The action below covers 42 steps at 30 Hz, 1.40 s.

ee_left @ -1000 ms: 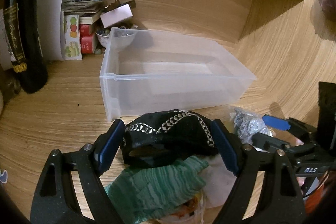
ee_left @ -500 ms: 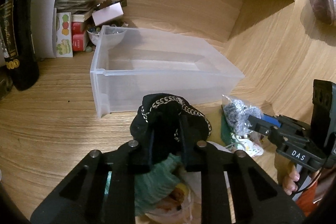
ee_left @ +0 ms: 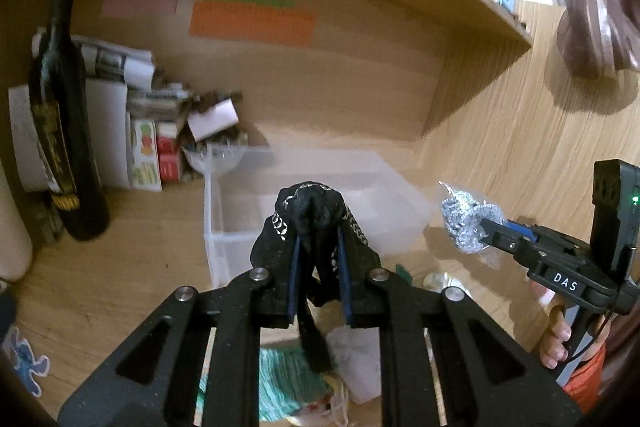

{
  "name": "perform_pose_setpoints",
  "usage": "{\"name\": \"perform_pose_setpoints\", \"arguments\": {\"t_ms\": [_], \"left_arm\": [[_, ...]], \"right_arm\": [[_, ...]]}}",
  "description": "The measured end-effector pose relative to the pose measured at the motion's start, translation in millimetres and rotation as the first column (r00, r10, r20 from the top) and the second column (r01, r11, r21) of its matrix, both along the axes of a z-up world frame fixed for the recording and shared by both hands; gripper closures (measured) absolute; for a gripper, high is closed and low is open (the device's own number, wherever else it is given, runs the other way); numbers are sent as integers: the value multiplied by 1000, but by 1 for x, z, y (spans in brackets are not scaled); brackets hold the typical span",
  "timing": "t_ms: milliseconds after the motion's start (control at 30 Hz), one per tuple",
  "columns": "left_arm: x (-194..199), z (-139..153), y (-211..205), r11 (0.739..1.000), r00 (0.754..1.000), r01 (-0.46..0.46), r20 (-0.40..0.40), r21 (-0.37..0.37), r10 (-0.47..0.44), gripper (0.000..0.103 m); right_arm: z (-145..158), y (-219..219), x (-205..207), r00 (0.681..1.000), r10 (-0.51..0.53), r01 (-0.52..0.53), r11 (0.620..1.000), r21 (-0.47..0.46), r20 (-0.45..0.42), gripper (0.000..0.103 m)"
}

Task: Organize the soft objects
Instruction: 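Carry the black bag into the bin with the left tool while the right tool drops the scrubber in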

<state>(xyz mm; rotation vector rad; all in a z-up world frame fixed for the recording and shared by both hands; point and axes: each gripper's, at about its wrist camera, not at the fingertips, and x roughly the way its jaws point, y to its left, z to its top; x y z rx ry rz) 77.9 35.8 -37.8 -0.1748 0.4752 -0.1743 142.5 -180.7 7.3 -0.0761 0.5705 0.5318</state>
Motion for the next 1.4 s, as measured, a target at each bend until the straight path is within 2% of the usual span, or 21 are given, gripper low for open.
{"name": "perform_pose_setpoints", "arguments": {"t_ms": [200,500,733,1000,1200,1267,1400], "left_arm": [[9,21,7,1000,999,-13,49,-7,13,87],[36,38,8,996,995,-59,88,61,54,87],[79,28,11,997,999,-46,1,58,46,87],[125,0,8,997,992,-21,-122,75,30,87],[154,-23,9,994,973,-12,-228,107,37,87],[160,-30,9,995,963,6,-270,96,20,87],[166,-38,9,995,952,13,-306,102,19,87]], "right_arm": [[15,8,12,999,8,-8,1000,7,37,80],[35,29,37,996,32,-29,999,-32,88,80],[29,49,67,997,45,-40,996,-86,55,80],[-4,67,109,996,59,-69,985,-156,-69,80],[-30,71,124,988,57,-85,976,-199,-142,80],[-36,73,129,986,53,-87,974,-210,-160,80],[-46,77,135,979,58,-104,967,-231,-198,80]]}}
